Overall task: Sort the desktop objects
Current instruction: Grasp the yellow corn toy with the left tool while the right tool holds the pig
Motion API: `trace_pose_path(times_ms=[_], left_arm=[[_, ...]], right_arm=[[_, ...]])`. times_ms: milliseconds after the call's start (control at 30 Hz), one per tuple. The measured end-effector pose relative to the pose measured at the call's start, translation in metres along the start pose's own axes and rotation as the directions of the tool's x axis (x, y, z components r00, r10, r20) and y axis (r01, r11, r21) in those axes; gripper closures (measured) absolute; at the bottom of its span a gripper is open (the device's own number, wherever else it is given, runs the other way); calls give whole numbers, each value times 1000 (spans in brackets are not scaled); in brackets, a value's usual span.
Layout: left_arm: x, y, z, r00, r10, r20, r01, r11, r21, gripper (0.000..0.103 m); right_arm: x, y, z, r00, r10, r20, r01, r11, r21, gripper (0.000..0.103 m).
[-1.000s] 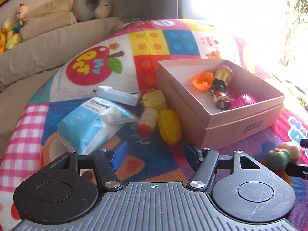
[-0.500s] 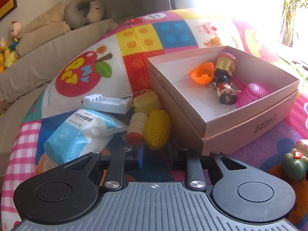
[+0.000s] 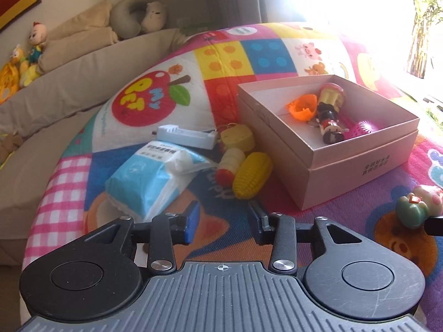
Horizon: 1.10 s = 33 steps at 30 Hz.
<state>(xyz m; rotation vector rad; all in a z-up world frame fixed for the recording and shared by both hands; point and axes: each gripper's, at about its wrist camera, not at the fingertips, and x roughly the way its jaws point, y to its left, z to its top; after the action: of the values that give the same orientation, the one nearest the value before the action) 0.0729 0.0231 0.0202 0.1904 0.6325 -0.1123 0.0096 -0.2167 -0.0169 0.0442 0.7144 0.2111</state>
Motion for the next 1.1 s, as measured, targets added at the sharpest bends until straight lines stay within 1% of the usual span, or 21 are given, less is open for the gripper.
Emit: trace_pose_path(times_ms=[133, 233, 267, 300, 333, 433, 600, 667, 733, 767, 800, 867, 900, 933, 967, 1000, 1033, 1067, 1100], left_arm=[[32, -10, 10, 1000, -9, -23, 10, 1000, 13, 61], [42, -16, 14, 1000, -22, -22, 22, 999, 23, 61], [43, -17, 14, 1000, -23, -21, 23, 999, 23, 66], [43, -17, 14, 999, -26, -22, 26, 999, 19, 78], [42, -17, 13, 999, -26, -26, 26, 1000, 13, 78], [32, -11, 7, 1000, -15, -27, 15, 1000, -1, 79], [1, 2, -12, 999, -20, -42, 19, 1000, -23, 79], [-15, 8, -21, 998, -41, -54, 39, 998, -43, 79], [-34, 14, -31, 995, -83, -62, 79, 995, -65, 79], [-42, 16, -37, 994, -88, -67, 83, 994, -68, 77], [-47, 17, -42, 994, -76, -73, 71, 995, -67, 74], [-53, 23, -50, 996, -8, -92, 2, 998, -66, 72], [-52, 27, -52, 993, 48, -106, -56, 996, -67, 64], [-49, 33, -53, 985, 122, -122, -131, 989, -73, 61], [-48, 40, -53, 976, 179, -128, -191, 978, -86, 60], [-48, 47, -53, 968, 211, -132, -226, 968, -108, 60], [-48, 54, -52, 967, 216, -134, -234, 962, -139, 60], [-51, 59, -51, 973, 193, -125, -213, 963, -163, 57], [-56, 62, -51, 983, 152, -107, -169, 969, -181, 47]], right_arm=[[-1, 0, 0, 1000, -14, 8, 14, 1000, 5, 0], [-1, -2, 0, 1000, -15, 9, 14, 1000, 12, 0], [-1, -2, 0, 1000, -12, 7, 12, 1000, 13, 0], [0, -2, 0, 1000, -11, 4, 11, 1000, 14, 0], [0, -2, 0, 1000, -11, 1, 11, 1000, 14, 0], [2, -2, 1, 1000, -10, -5, 10, 1000, 9, 0], [3, -2, 1, 1000, -12, -8, 12, 1000, 7, 0], [3, -1, 1, 1000, -13, -9, 13, 1000, 5, 0], [2, -1, 1, 1000, -14, -9, 14, 1000, 3, 0], [2, -1, 1, 1000, -14, -9, 14, 1000, 3, 0], [2, -1, 1, 1000, -13, -9, 13, 1000, 4, 0], [3, -1, 1, 1000, -13, -9, 13, 1000, 4, 0], [3, -1, 1, 1000, -13, -10, 13, 1000, 3, 0], [3, -1, 2, 1000, -13, -11, 13, 1000, 1, 0], [3, 0, 1, 1000, -14, -12, 14, 1000, -2, 0], [3, 0, 1, 1000, -14, -13, 14, 1000, -6, 0], [3, 1, 1, 1000, -15, -13, 15, 1000, -8, 0], [3, 1, 1, 1000, -14, -13, 14, 1000, -9, 0], [2, 0, 1, 1000, -14, -12, 14, 1000, -9, 0]])
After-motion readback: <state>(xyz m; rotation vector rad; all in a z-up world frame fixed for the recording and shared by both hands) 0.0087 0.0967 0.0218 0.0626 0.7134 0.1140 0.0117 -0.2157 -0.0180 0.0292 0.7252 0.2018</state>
